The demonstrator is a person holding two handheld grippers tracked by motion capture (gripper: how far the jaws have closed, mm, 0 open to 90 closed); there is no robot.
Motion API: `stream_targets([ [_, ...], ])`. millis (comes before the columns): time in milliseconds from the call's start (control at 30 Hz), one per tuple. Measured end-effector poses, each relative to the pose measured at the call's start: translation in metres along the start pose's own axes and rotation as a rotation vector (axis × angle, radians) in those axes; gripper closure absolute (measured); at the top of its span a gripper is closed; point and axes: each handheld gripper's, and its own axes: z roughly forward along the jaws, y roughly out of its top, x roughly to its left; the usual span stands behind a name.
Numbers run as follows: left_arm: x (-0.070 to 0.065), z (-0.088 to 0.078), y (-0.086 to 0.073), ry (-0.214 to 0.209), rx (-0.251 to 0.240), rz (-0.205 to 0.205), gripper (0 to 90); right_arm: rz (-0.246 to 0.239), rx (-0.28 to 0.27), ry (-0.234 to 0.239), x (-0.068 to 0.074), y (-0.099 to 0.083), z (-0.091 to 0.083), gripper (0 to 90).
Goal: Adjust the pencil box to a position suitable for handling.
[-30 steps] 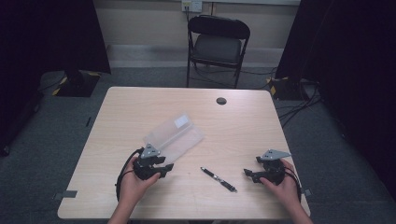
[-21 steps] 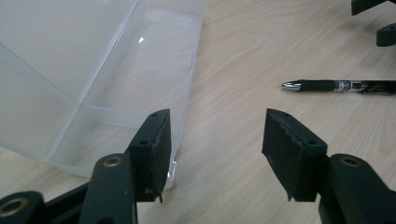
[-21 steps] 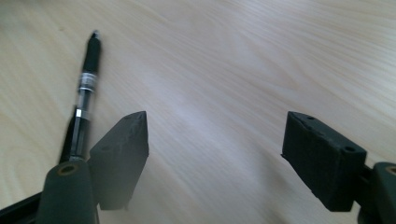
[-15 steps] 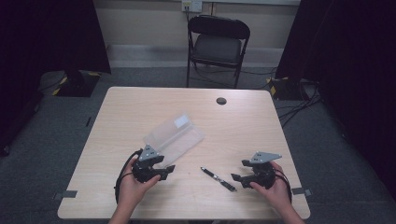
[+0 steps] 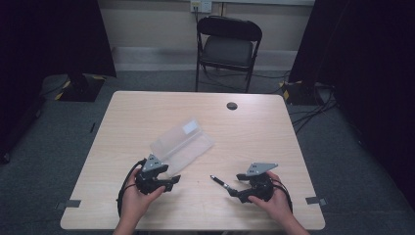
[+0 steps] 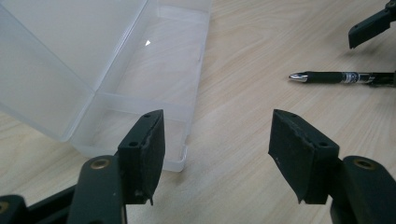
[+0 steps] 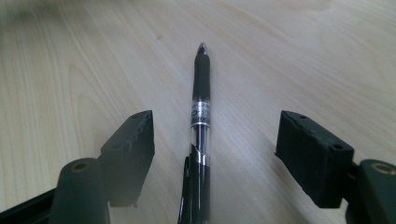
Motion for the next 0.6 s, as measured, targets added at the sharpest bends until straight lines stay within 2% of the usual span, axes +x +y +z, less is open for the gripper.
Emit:
stream_targets([
  [200, -0.0010, 0.0007, -0.0006, -0.001, 0.001, 0.007, 36.6, -0.024, 0.031, -0.002, 0.0023, -0.0014, 0.0059, 36.5],
  [300, -0.0021, 0.0013, -0.0006, -0.002, 0.003, 0.006, 36.6, -0.052, 0.038, -0.033, 0.0040, -0.0014, 0.0060, 41.3],
  [433, -0.0034, 0.0013, -0.0003, -0.005, 0.001, 0.005, 36.8, -0.064, 0.024, -0.052, 0.0033, -0.0024, 0.0060, 52.9],
  [600, -0.0049, 0.0011, 0.0008, -0.012, -0.006, 0.008, 37.5, -0.061, 0.011, -0.053, -0.0039, -0.0031, 0.0049, 70.5],
])
